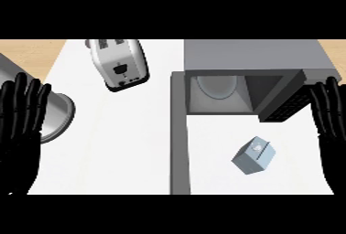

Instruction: Pick up the milk, place it into the microwave and close the microwave

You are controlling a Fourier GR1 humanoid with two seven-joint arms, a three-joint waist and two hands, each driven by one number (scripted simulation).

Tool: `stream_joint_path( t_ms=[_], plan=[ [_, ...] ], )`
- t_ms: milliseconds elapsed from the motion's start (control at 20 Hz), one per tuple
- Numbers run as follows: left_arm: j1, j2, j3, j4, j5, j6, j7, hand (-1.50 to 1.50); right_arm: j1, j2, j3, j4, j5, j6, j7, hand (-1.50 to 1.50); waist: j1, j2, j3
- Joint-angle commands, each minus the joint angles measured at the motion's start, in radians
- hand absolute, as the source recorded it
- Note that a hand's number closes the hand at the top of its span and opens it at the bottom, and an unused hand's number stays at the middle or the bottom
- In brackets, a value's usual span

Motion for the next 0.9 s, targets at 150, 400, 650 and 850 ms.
stream_joint_path(
  t_ms=[150,400,650,850],
  plan=[
    [-0.040,0.070,0.073,0.049,0.092,-0.090,-0.016,-1.50,-0.064,0.088,0.032,0.025,0.190,-0.178,0.053,-1.50,-0.006,0.030,-0.032],
    [-0.072,0.031,0.084,0.115,0.148,-0.051,0.113,-1.50,-0.089,0.111,0.194,-0.024,0.230,-0.427,0.245,-1.50,-0.008,0.029,-0.031],
    [0.028,0.023,0.080,-0.019,0.168,-0.070,0.159,-1.50,-0.068,0.112,0.194,-0.039,0.235,-0.442,0.268,-1.50,-0.008,0.027,-0.031],
    [0.115,-0.005,0.035,-0.114,0.128,-0.066,0.168,-1.50,-0.110,0.112,0.212,0.058,0.272,-0.508,0.269,-1.50,-0.005,0.027,-0.031]
  ],
)
